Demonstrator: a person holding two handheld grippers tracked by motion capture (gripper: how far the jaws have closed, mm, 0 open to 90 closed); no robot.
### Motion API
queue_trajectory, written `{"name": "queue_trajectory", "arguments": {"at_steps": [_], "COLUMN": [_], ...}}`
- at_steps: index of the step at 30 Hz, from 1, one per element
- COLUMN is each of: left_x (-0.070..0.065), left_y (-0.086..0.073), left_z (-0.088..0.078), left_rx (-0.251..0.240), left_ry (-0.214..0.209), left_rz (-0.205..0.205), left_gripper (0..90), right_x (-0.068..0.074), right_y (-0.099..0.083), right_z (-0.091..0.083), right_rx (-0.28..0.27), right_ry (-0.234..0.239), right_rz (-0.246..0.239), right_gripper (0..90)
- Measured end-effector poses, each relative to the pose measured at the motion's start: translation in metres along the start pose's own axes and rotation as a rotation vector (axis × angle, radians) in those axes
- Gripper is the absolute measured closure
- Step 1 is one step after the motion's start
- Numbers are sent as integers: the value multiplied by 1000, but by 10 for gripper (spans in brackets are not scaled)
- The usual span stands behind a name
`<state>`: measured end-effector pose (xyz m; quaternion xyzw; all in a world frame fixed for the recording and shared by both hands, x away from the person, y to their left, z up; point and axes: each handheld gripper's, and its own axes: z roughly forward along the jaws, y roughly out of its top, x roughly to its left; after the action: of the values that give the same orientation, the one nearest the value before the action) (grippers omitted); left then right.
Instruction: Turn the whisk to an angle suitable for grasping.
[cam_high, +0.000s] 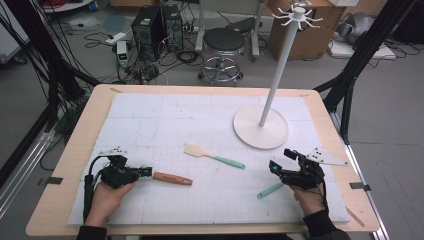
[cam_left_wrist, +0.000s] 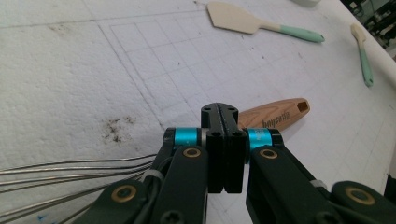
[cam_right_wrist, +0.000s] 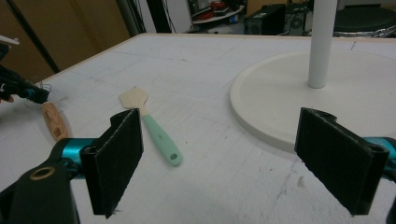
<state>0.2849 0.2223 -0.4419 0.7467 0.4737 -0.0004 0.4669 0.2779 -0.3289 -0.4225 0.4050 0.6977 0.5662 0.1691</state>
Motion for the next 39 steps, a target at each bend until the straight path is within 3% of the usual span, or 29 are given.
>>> {"name": "queue_trajectory", "arguments": {"at_steps": [13,21,25,32,37,39], "left_x": [-6,-26,-35,-52,-70,-81], "left_y": [-4,-3,-1,3,3,3], "left_z": [7,27,40,53,60,70], "left_rx": [-11,-19,-33,-38,-44,-17], "left_ry": [-17,-28,-38,-33,-105,-131], "left_rz": [-25,-21,-38,-8,18,43], "left_gripper": [897,897,897,891,891,892], "right_x": [0,0,0,0,-1,-1], "right_y": [0,0,0,1,1,2], "right_z": [0,0,0,-1,-2,-2], "right_rx": [-2,-2,-2,-7,-8,-14], "right_ry": [3,3,3,2,1,-1], "right_rz": [-3,-3,-6,-6,-2,-11], "right_gripper": [145,145,146,145,145,145]}}
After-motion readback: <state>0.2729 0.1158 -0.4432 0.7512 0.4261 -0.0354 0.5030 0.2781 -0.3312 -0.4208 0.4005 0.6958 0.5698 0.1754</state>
